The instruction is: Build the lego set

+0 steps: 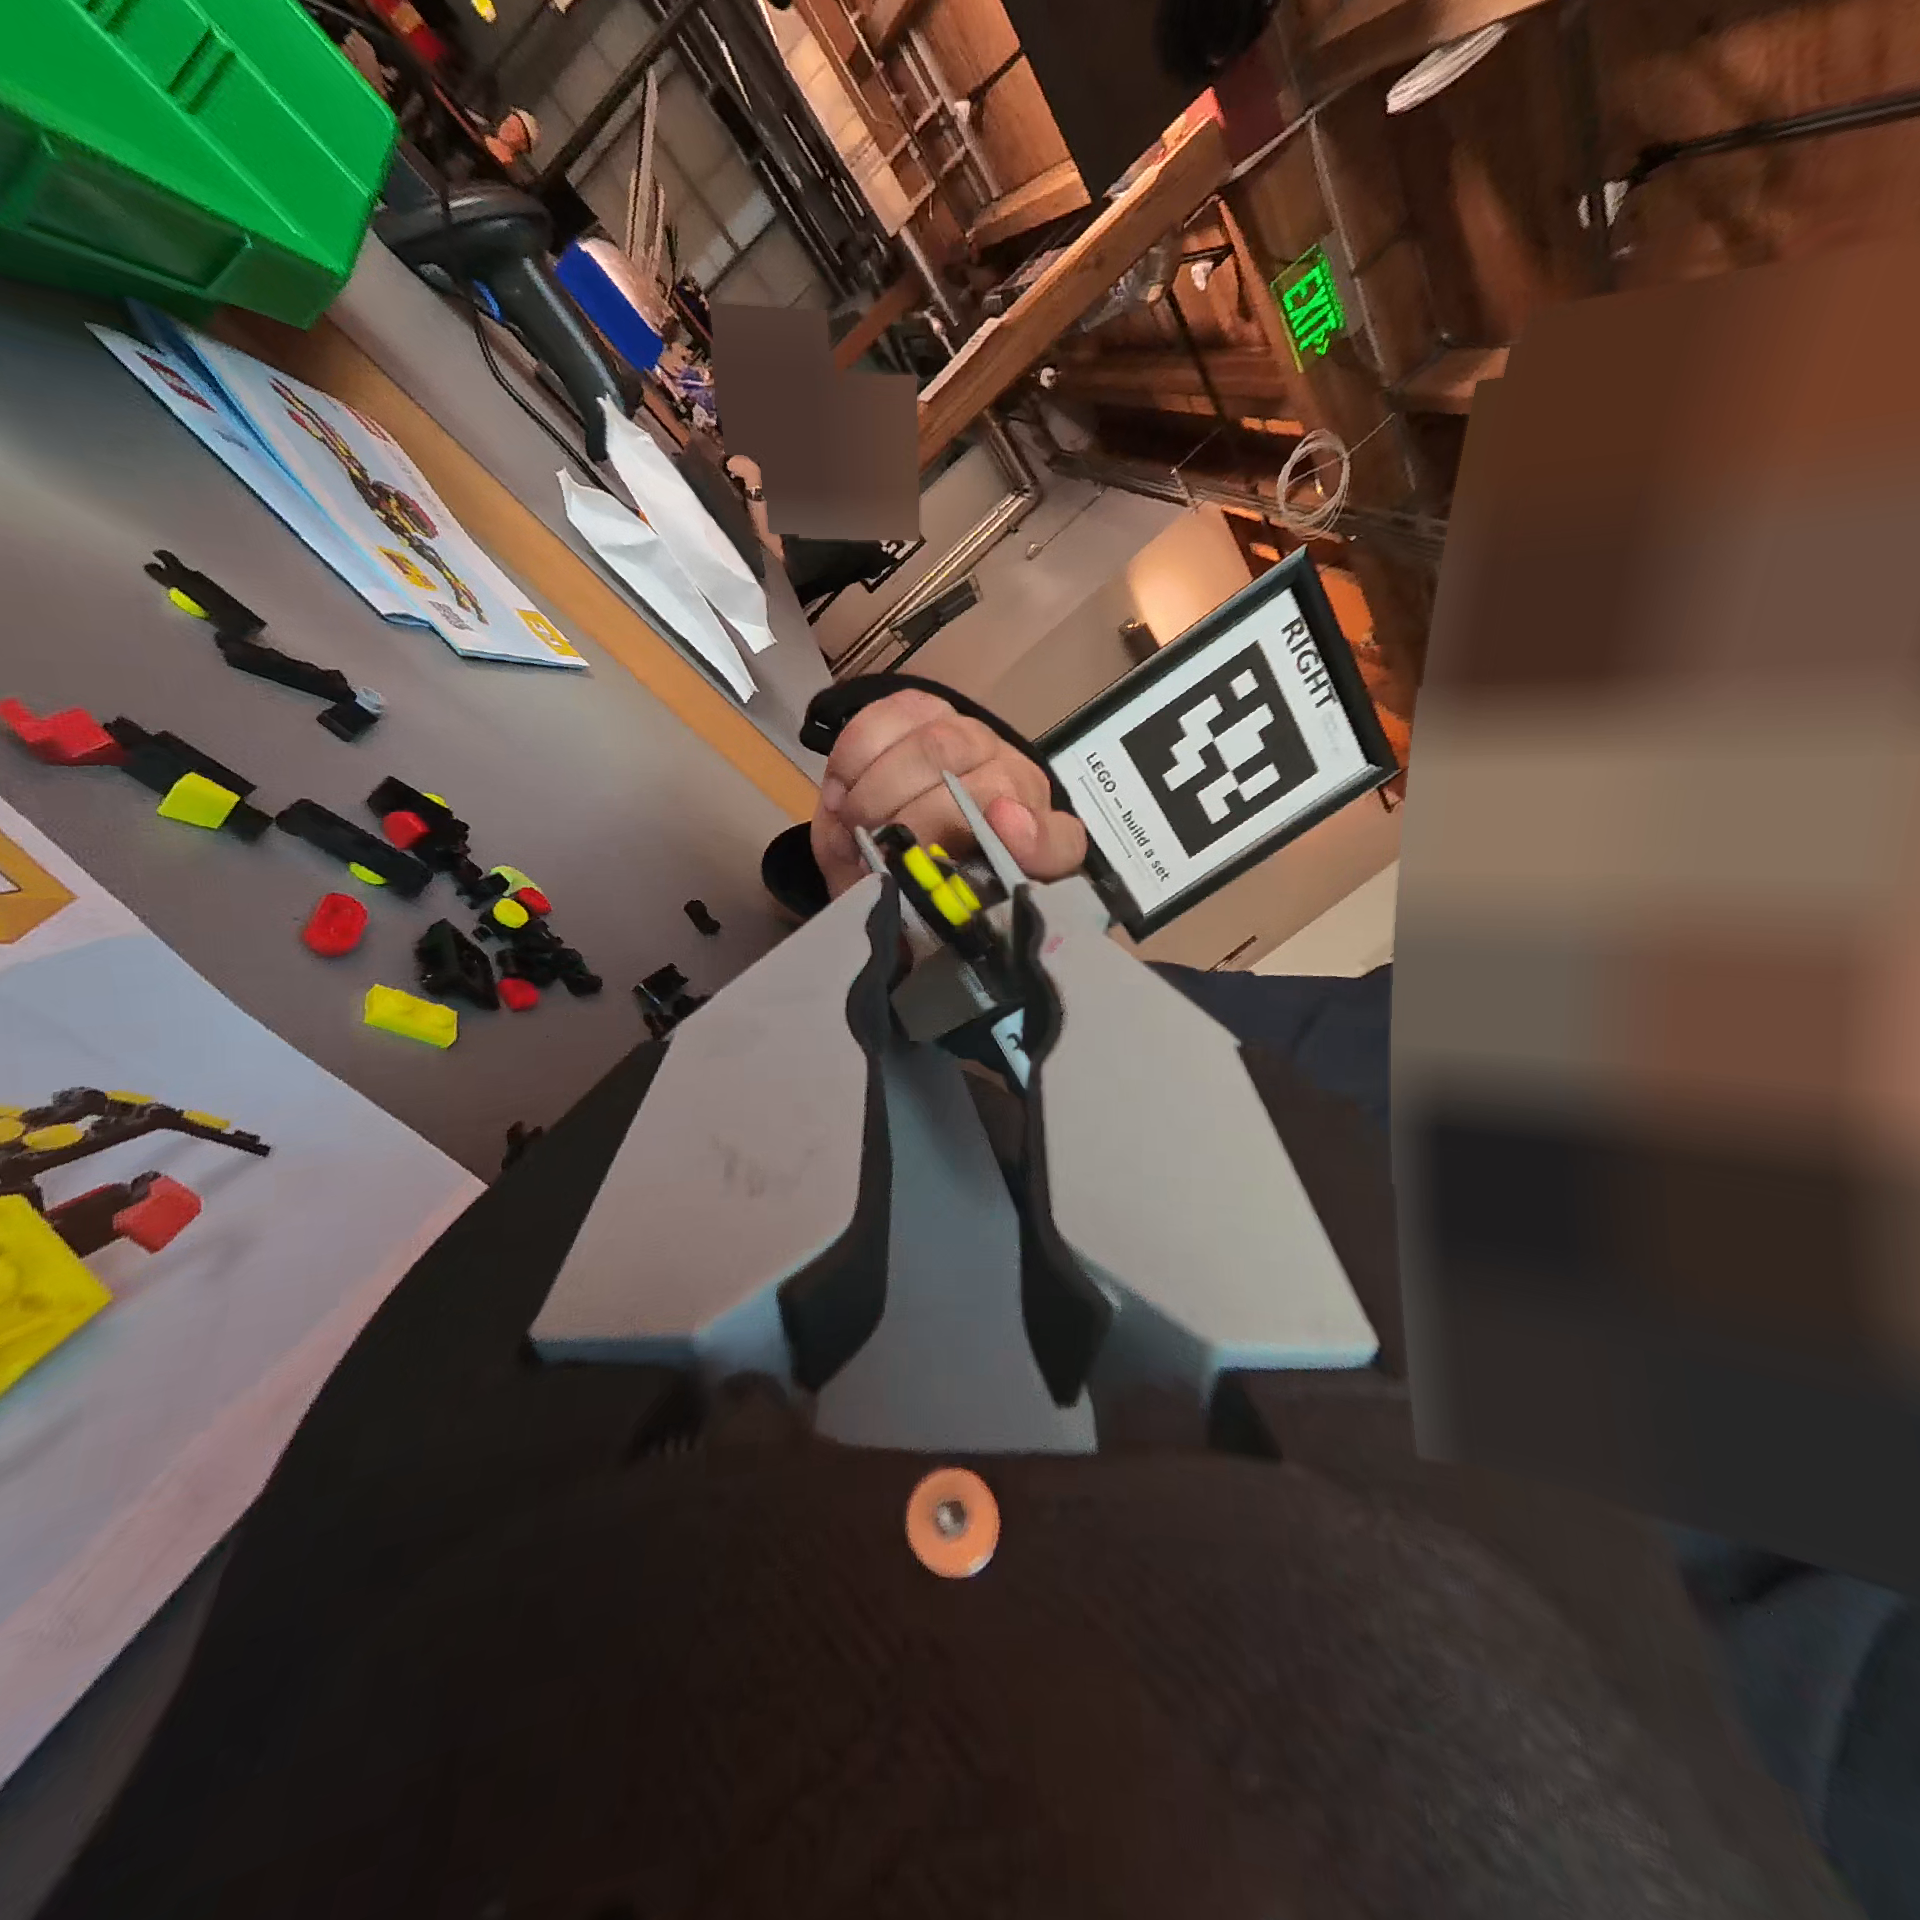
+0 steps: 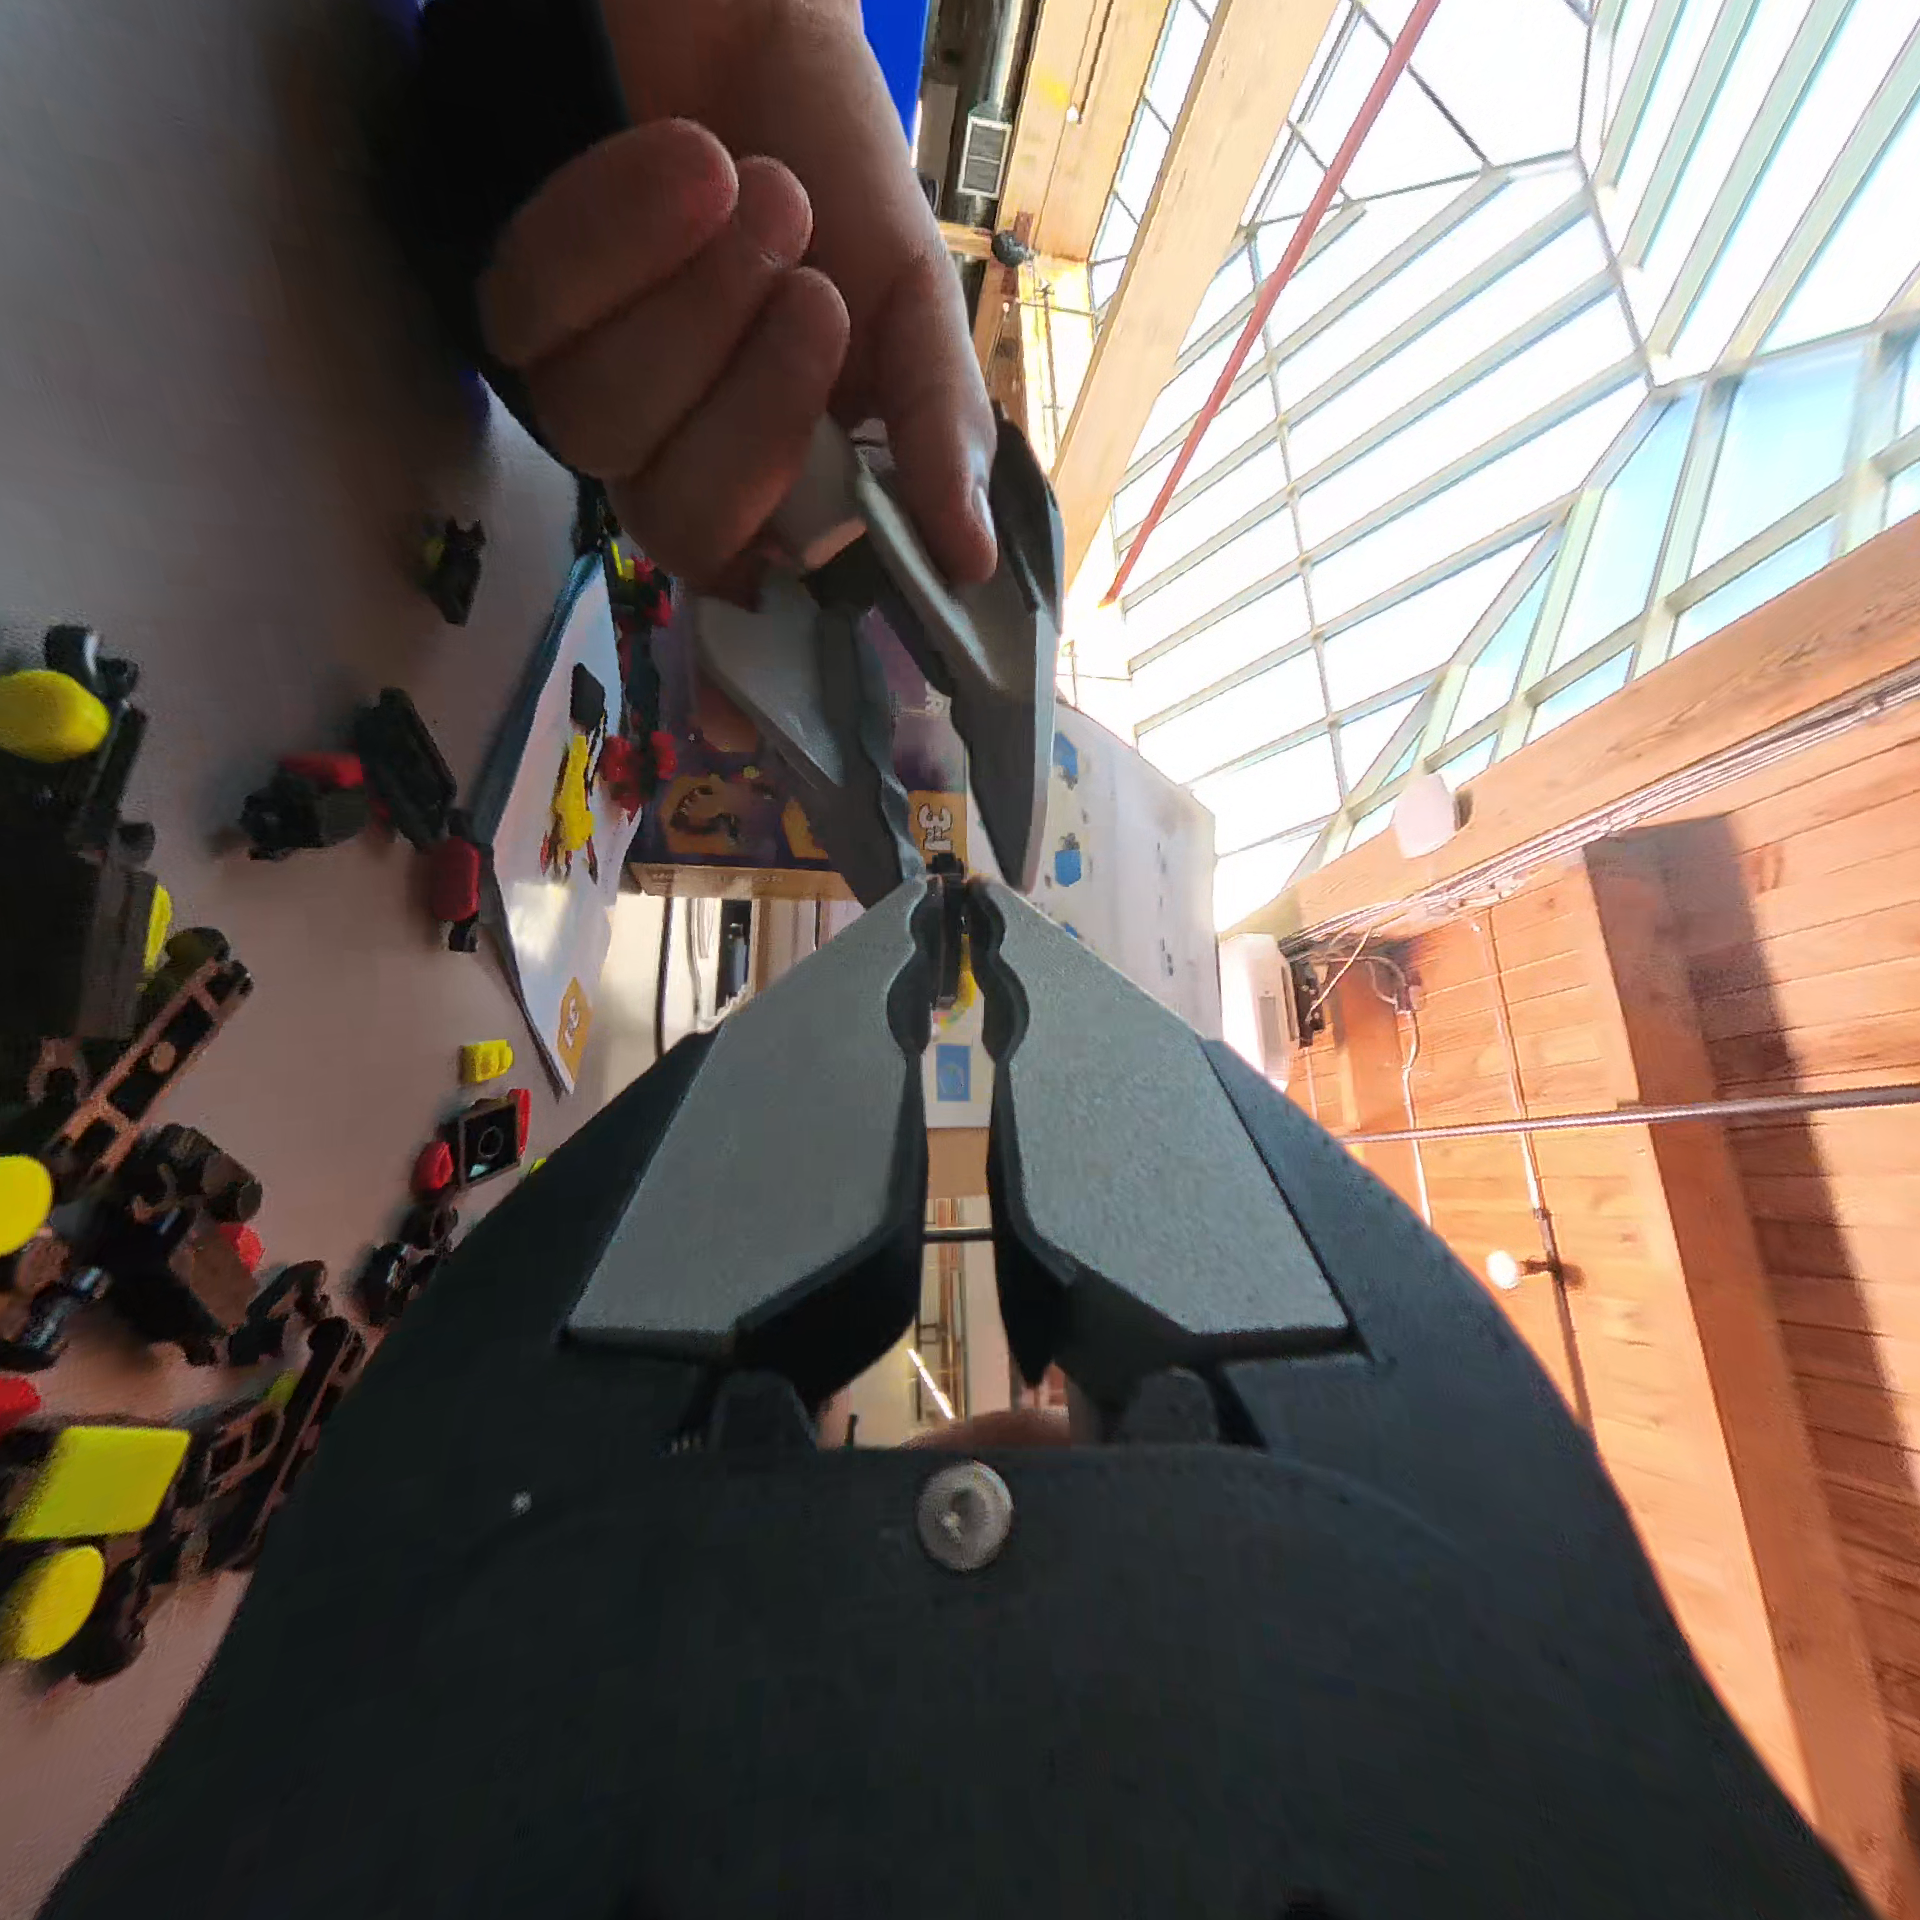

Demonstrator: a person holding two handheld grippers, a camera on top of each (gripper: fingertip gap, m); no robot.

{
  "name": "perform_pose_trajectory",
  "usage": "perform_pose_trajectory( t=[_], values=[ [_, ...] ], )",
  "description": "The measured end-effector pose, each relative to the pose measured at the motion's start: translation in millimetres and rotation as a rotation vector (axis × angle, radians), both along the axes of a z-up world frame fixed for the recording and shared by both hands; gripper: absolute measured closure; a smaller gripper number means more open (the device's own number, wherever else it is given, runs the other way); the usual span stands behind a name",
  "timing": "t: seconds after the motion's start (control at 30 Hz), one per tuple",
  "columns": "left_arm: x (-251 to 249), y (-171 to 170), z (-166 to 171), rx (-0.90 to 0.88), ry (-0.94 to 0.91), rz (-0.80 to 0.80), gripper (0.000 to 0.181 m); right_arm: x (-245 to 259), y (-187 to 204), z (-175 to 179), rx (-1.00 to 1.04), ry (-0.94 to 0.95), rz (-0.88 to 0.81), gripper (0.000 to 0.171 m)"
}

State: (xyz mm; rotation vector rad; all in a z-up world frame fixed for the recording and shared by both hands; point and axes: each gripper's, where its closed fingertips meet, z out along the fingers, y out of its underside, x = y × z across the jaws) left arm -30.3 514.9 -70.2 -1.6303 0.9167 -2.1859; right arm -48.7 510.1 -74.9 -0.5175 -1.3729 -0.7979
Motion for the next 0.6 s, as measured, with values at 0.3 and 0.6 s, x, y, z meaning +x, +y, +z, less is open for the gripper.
perform_pose_trajectory(
  t=[0.3, 0.6],
  values=[
    [-4.1, 1.8, 2.2, 0.085, -0.021, 0.03, 0.174, 8.8, 6.0, 3.8, -0.067, 0.083, 0.002, 0.17],
    [0.6, 3.4, -3.2, 0.236, 0.024, 0.102, 0.177, 18.7, 11.8, 2.0, -0.287, 0.221, 0.039, 0.168]
  ],
)
